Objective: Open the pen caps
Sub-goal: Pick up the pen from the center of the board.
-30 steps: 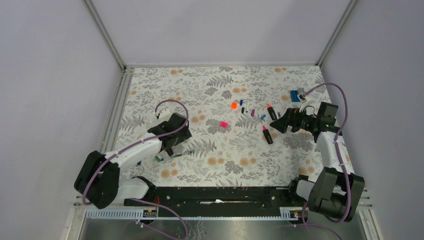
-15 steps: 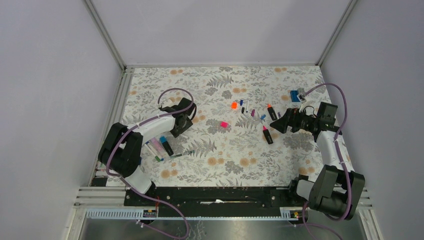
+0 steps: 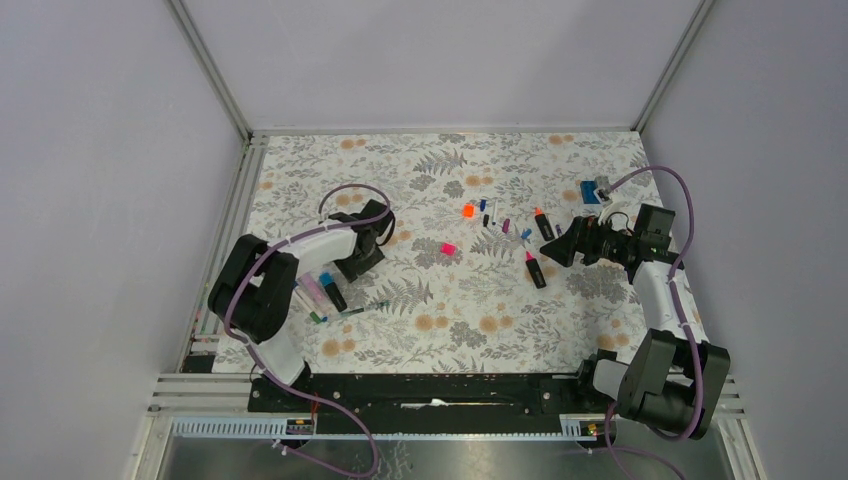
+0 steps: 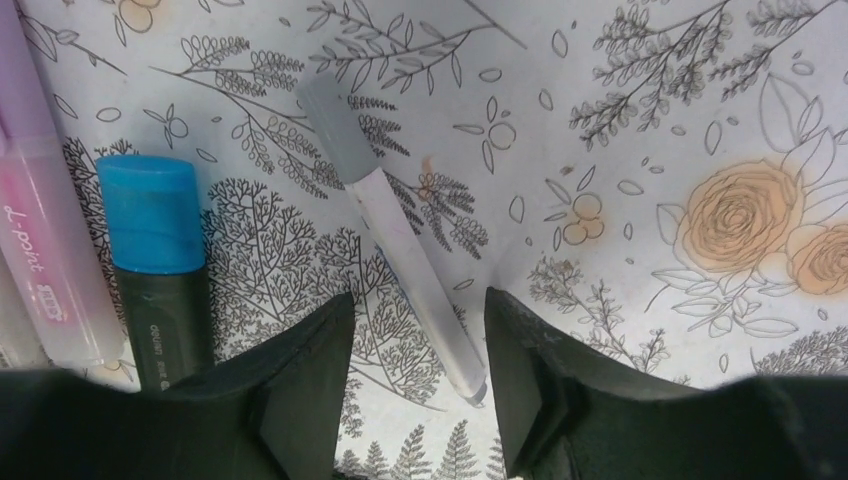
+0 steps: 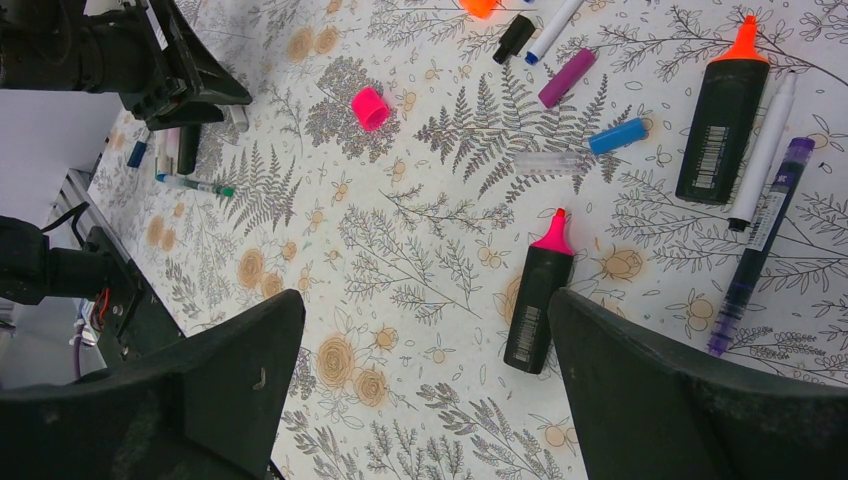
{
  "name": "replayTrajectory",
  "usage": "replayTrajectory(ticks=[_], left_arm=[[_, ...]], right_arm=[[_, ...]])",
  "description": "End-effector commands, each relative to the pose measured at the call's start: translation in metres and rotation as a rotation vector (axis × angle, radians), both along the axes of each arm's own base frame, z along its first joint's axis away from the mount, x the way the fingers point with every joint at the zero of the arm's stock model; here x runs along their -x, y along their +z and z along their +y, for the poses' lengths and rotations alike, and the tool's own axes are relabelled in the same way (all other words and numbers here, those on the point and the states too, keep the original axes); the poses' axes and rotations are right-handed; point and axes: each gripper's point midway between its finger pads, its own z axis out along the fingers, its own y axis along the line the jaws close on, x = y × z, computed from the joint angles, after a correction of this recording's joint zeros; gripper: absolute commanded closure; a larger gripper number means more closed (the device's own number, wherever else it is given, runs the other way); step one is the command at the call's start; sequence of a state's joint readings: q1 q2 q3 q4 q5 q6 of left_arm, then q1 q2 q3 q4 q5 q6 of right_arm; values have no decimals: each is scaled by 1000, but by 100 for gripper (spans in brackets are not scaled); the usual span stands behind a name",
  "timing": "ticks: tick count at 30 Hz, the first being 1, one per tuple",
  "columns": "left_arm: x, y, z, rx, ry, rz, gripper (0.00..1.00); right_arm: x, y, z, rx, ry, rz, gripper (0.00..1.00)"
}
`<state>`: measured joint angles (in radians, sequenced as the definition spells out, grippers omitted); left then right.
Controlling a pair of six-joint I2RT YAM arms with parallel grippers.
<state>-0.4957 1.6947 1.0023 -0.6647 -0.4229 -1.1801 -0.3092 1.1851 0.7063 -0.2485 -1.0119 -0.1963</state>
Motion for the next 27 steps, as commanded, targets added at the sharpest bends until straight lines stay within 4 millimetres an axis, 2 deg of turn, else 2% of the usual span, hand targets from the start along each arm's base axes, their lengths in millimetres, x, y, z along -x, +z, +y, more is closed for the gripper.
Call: replayTrajectory(ticks=[1,7,13,23,27], left_arm=[[-4,-2,-4,18,26,20,48],[-4,-8,-6,15,21,35,63],[-12,-2,-11,46,-11,-22,81],[-33,53,-34,116,-202,-220,100],[-30,75,-57,171,-314,-294,100]], right_arm=[[-5,2,-4,21,0,-38,1],[-5,2,-4,21,0,-40,2],[-4,4,-3,19,-1,-43,1],[-1,10,1,3,24,-67,1],[7,16,10,-36,86,-91,1]])
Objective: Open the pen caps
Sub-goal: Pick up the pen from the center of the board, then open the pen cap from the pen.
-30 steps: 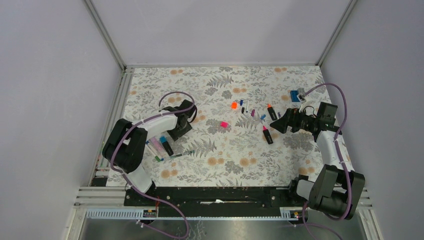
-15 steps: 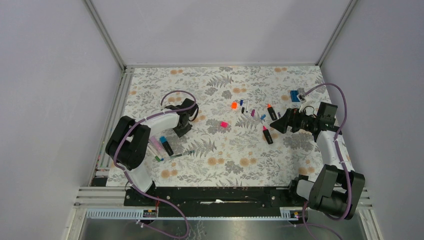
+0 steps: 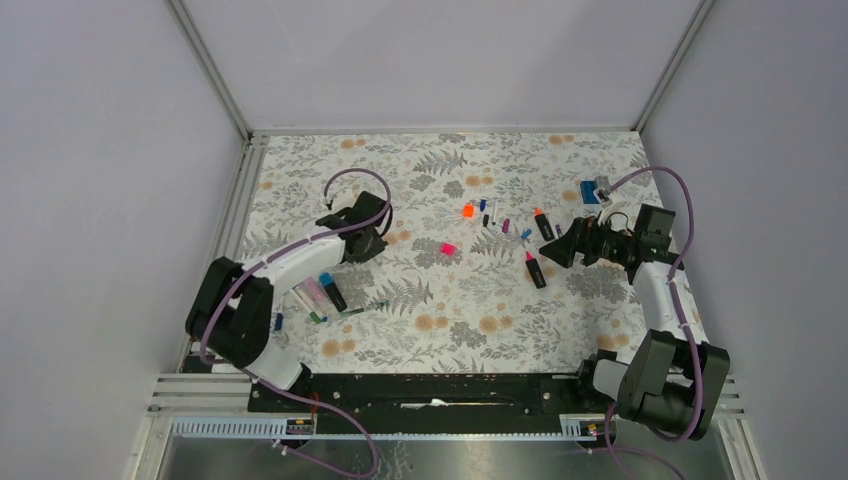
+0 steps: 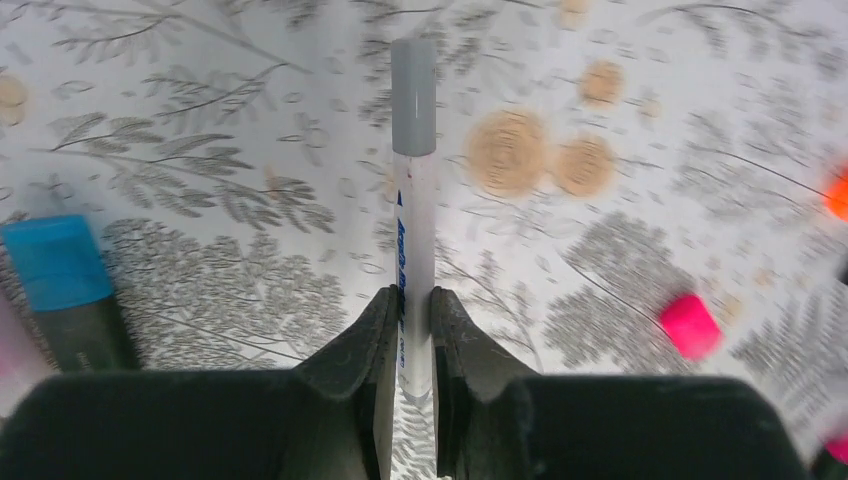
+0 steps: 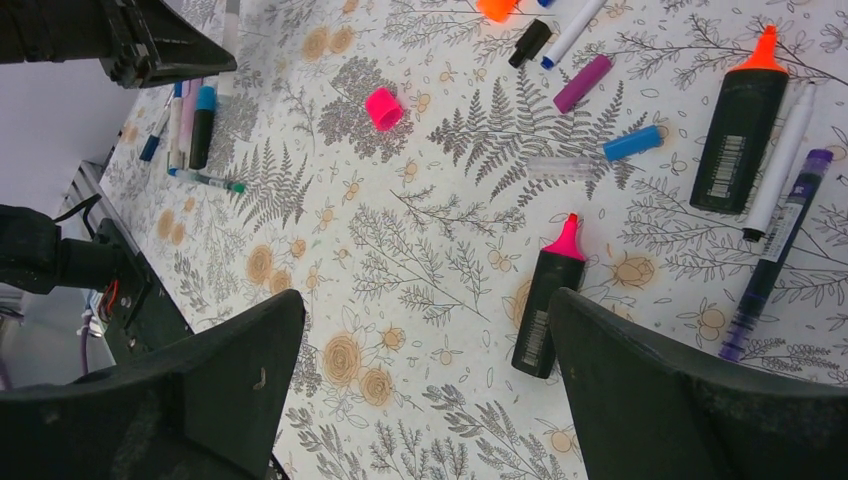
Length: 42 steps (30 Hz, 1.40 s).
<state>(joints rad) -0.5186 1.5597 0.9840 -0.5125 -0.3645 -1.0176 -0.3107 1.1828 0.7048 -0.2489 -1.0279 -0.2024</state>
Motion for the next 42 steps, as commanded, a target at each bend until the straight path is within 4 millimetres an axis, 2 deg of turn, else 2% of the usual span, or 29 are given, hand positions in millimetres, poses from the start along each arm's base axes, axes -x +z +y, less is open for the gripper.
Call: replayTrajectory(ticks=[1,6,11,17,23,26,33,38,42], left_arm=[[-4,36,-33,86,-162,-140,100],[14,66,-80,239,-372,-285,100],[37,114,-130,456,-602,-505,100],[68,163,-189,644,-830,-708,100],[79,190,-240,713,-958,-793,100],[80,195,-262,728,-990,-804,100],[90,186,-309,749,-1050,-786,100],[92,182,-322,772,-1021,-791,100],[92,182,-326,777,-1004,-796,100]], right_arm=[[8,17,11,-34,99,-98,2],[17,31,17,-22,167,-180,1],[21,47,18,1,175,-237,2],[39,68,32,-103,237,-224,2],[50,82,44,-258,308,-228,2],[47,85,46,-301,303,-201,1],[40,87,58,-353,277,-131,1],[36,92,62,-402,243,-99,1],[35,87,65,-418,222,-63,14]])
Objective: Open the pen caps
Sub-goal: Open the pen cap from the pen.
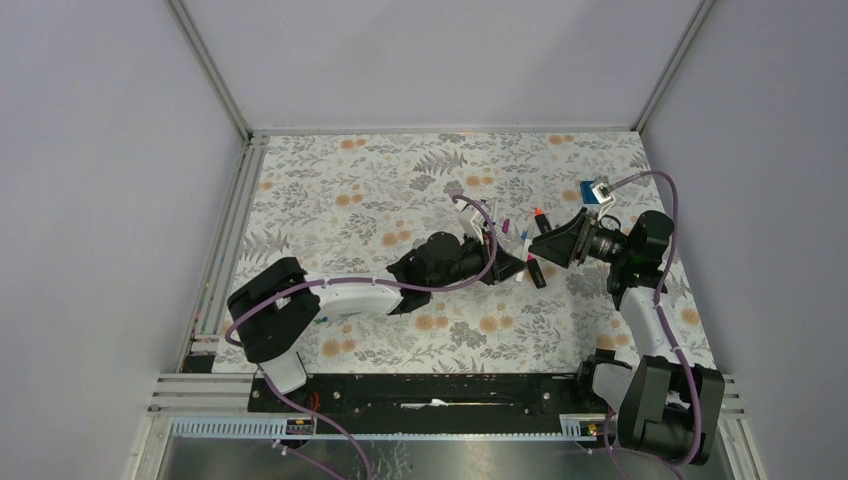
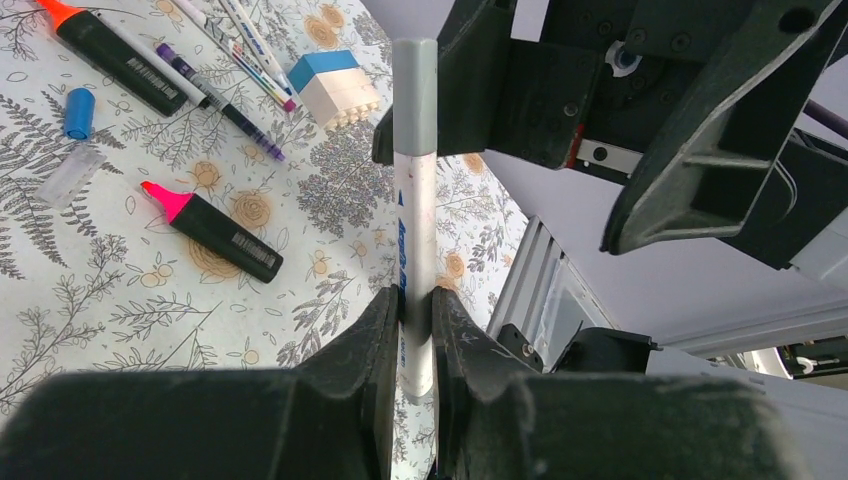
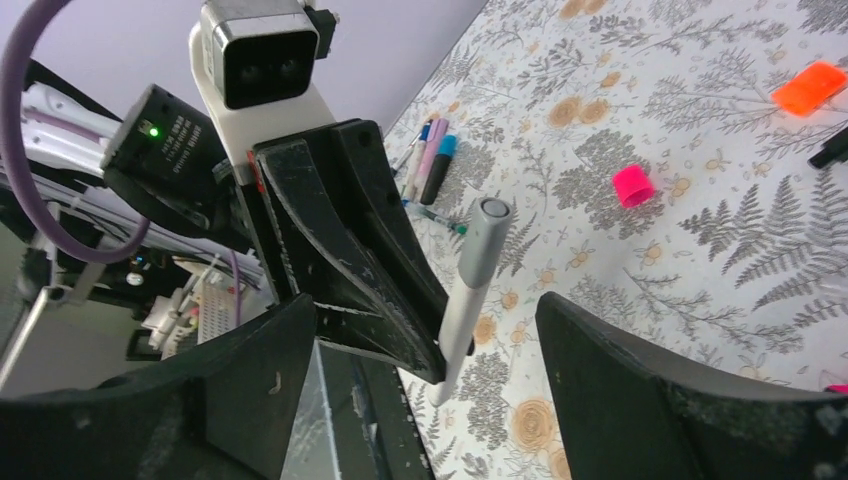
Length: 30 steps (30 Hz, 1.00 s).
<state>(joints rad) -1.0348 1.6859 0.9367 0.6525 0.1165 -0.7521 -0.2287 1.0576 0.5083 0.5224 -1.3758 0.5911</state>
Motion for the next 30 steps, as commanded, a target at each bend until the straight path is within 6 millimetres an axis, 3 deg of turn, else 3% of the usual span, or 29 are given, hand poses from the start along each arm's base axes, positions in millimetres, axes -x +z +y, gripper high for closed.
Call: replayTrajectory(ticks=[1,15,19,23,25,27,30], left_arm=[[-9,44,-11,128,36,-68,100],[-10,51,-13,161,53,-65,100],[-7,53,-15,165,41,-68,100],[-6,55,-16,168,35,-75,100],[-5,56,-17,168,32,-77,100],[-4,56,-17,169,27,-76,94],[-3,55,-14,160,28,-74,79]], right_arm=[[-4,8,4,-22,-16,5,17],[-5,-7,20,-19,21,50,63],[-5,-9,22,-14,25,47,66],[-5,-13,24,-6,34,56,63],[-5,-12,24,-3,35,46,74],[-6,-11,24,-2,38,36,88],[-5,-9,24,4,46,12,100]])
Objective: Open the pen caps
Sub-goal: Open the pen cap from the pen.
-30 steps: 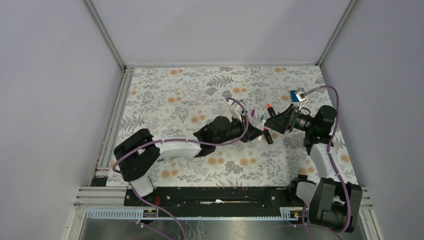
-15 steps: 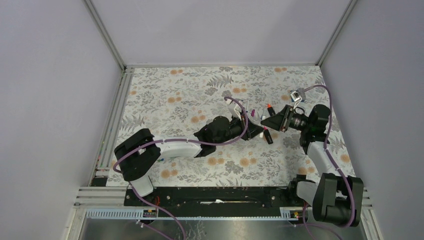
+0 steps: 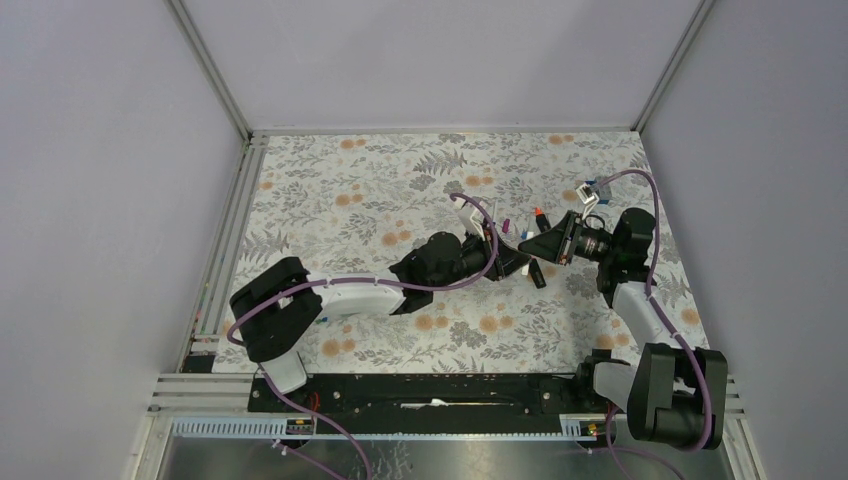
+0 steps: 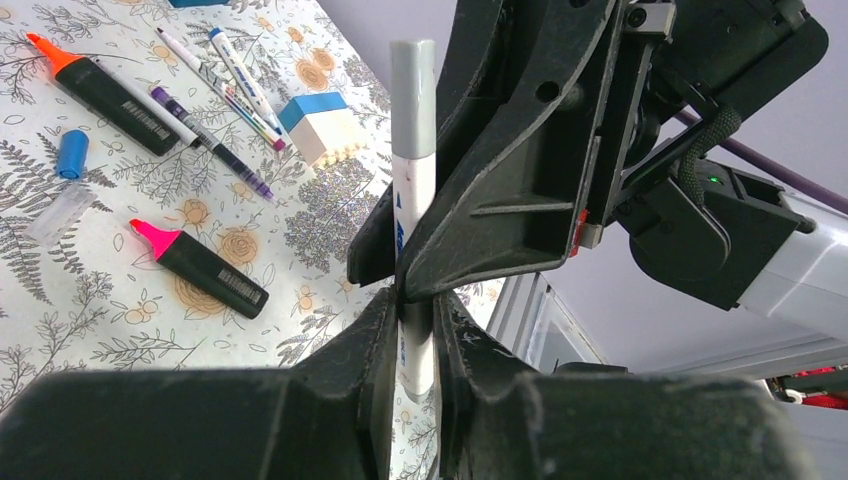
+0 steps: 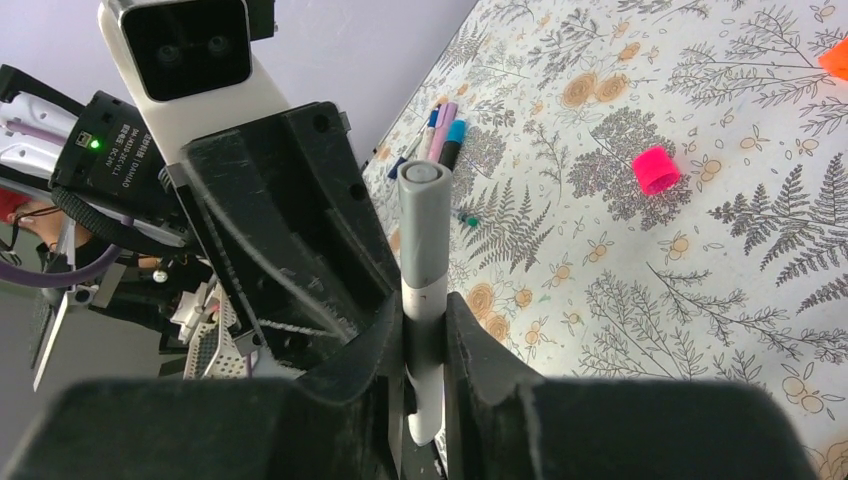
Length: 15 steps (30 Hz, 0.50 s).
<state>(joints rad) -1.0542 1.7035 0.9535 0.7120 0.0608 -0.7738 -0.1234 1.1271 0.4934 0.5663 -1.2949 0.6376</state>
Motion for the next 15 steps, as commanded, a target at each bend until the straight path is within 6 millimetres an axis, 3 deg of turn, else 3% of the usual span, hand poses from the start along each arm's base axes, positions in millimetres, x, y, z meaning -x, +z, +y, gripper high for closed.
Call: replayTrajectory(ticks=[1,8,10,11,15], left_arm=[[1,42,-4,94,-8,-71,73],[7,55,42,28,59,-258,28],[8,63,59,21,95,-324,6],[7,66,67,18,110,-345,2],[1,81,82,63,53,-327,1]], right_arm=[[2,8,2,18,29,-84,100],[10,4,3,49,97,-157,100],[13,-1,3,62,115,-166,100],[15,-3,3,65,128,-176,100],[27,-8,5,55,185,-199,100]])
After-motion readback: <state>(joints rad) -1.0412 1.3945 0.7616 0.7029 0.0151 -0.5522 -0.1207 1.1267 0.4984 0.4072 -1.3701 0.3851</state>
